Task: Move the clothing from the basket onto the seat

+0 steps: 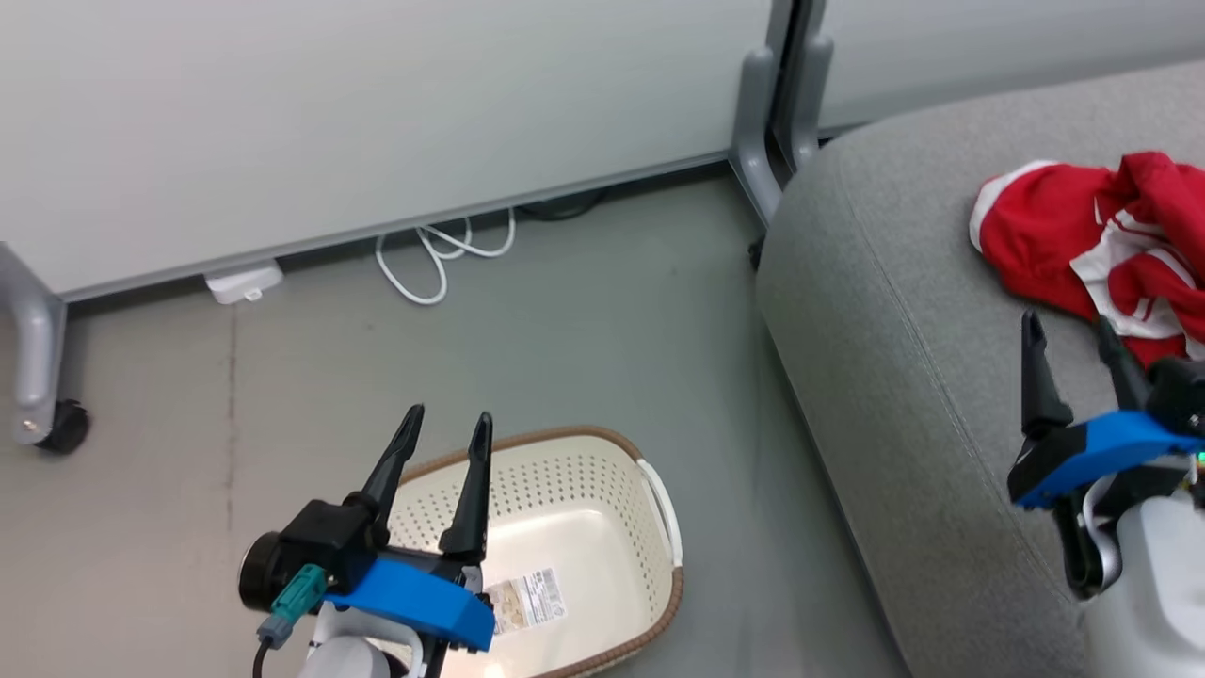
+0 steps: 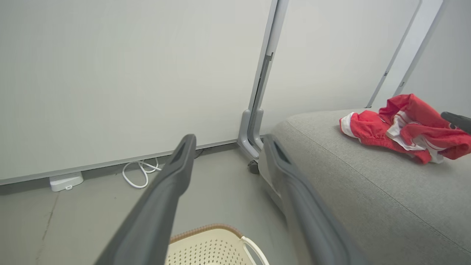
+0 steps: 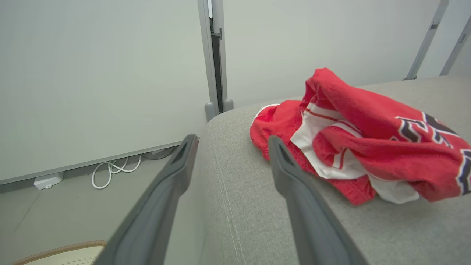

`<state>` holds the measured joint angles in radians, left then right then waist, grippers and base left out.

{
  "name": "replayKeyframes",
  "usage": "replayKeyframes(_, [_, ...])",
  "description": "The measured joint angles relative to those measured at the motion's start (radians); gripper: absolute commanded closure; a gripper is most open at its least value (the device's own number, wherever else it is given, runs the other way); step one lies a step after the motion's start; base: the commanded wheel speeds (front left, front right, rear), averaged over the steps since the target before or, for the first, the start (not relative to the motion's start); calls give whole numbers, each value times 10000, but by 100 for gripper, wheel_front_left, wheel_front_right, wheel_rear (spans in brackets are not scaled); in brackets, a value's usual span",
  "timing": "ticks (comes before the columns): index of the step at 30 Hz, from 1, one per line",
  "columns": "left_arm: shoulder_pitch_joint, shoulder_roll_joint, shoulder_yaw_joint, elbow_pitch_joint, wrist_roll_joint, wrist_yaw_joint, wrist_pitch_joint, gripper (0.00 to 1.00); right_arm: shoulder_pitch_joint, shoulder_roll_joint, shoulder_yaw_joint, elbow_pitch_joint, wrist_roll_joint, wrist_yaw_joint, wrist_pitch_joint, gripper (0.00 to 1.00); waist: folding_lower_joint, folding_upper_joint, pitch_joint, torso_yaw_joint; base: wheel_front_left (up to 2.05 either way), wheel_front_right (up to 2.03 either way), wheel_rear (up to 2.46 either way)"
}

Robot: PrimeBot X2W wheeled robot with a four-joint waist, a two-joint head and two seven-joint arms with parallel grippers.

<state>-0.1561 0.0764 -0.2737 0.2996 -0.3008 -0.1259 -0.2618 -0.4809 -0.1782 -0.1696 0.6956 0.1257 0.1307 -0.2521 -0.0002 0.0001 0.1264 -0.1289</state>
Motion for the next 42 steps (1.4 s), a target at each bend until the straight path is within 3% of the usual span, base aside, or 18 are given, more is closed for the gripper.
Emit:
replayKeyframes(20, [907, -31, 1716, 581, 201, -29, -10, 0, 3461, 1223, 512, -3707, -665, 0, 1168, 0, 1, 0, -1246, 1383, 0, 0, 0])
replayKeyframes(42, [1089, -104, 2151, 949, 267, -29, -10, 0, 4140, 1267, 1264, -4502, -127, 0, 1457, 0, 2, 0, -1471, 1936, 0, 0, 0])
